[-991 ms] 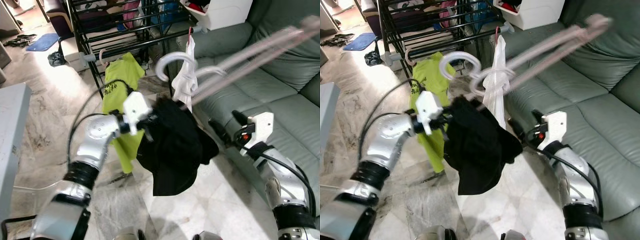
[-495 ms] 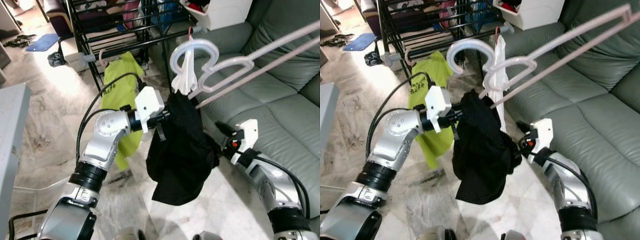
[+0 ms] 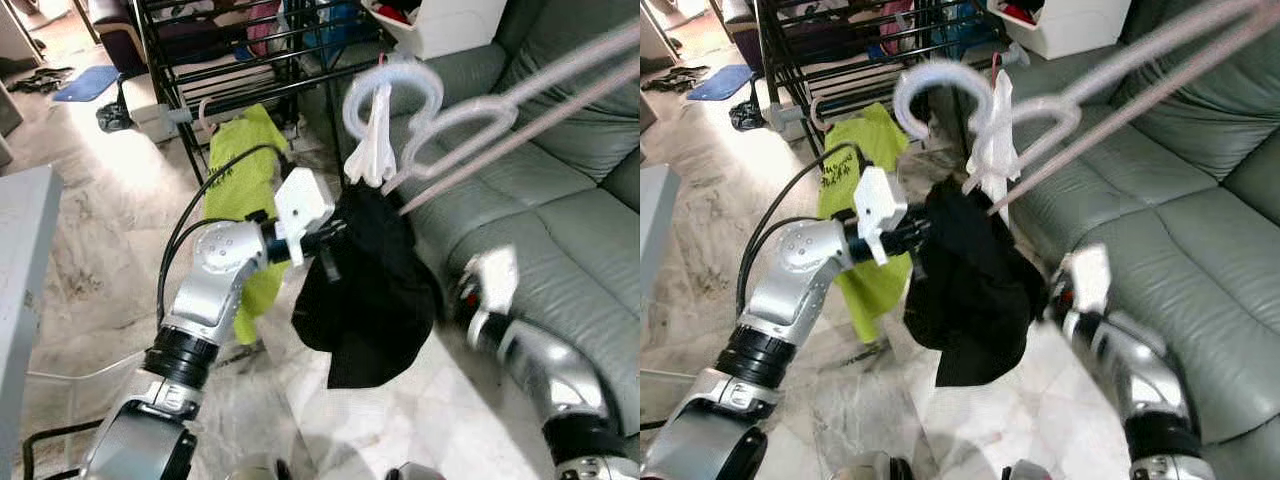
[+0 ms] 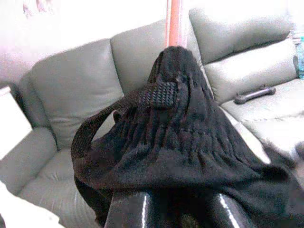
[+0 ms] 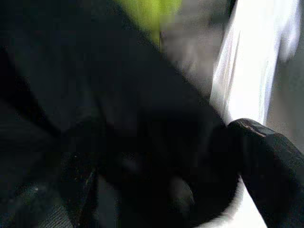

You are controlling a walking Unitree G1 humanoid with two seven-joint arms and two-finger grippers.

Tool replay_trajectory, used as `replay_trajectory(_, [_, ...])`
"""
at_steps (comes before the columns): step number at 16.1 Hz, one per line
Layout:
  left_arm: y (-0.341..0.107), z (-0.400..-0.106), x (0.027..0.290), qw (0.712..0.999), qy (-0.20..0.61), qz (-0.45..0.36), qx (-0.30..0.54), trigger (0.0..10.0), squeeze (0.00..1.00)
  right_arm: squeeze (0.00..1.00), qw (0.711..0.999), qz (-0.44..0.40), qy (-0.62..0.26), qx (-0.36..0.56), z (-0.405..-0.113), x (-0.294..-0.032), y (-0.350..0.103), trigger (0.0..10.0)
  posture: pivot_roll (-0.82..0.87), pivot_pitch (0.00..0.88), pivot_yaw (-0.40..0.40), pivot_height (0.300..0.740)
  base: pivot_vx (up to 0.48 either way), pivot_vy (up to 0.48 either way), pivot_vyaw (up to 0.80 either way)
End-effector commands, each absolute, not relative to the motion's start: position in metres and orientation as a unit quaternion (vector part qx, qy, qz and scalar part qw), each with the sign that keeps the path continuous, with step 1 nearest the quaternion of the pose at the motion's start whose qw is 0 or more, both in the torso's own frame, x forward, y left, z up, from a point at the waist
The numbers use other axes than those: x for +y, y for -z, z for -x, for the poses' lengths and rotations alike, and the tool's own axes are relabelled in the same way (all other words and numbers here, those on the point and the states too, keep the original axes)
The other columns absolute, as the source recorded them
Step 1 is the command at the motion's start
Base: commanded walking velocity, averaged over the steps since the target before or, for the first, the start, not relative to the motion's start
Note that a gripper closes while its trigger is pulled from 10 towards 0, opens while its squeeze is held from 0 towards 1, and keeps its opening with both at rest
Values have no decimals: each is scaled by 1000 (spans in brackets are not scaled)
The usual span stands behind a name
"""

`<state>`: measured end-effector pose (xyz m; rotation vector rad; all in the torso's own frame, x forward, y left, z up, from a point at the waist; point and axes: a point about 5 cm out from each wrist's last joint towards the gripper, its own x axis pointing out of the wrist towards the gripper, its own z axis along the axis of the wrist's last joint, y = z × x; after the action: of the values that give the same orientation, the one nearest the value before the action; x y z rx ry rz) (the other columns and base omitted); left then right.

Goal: Hang hanger

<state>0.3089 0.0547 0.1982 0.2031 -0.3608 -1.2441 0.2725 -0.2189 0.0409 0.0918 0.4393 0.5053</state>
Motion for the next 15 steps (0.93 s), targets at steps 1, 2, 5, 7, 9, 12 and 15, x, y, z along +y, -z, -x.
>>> replay_trajectory(1, [-217,-308,55,787,574,-96,-202,0,0,0,934,-51,-235,264,-264,-220,-25,10000,-40,0,85,740,0,0,0])
replay_trajectory(2, [-222,-307,54,786,575,-85,-209,0,0,0,935,-67,-204,281,-261,-227,-16,10000,-38,0,83,740,0,0,0])
replay_trajectory(5, [-235,-310,59,793,563,-69,-220,0,0,0,941,-68,-106,315,-253,-258,-4,0,-41,0,78,740,0,0,0])
replay_trajectory(7, [-234,-317,68,805,547,-81,-215,0,0,0,945,-69,-44,318,-249,-282,-6,0,-49,0,73,740,0,0,0])
replay_trajectory(9, [-234,-322,78,816,533,-83,-207,0,0,0,957,-34,45,284,-250,-316,-21,0,-53,0,71,740,0,0,0])
replay_trajectory(12, [-227,-324,86,821,530,-88,-191,0,0,0,966,-29,97,237,-257,-339,-43,0,-65,0,74,740,0,0,0])
replay_trajectory(15, [-183,-318,103,814,551,-146,-117,0,0,0,967,-8,208,146,-269,-380,-95,0,-67,0,74,740,0,0,0])
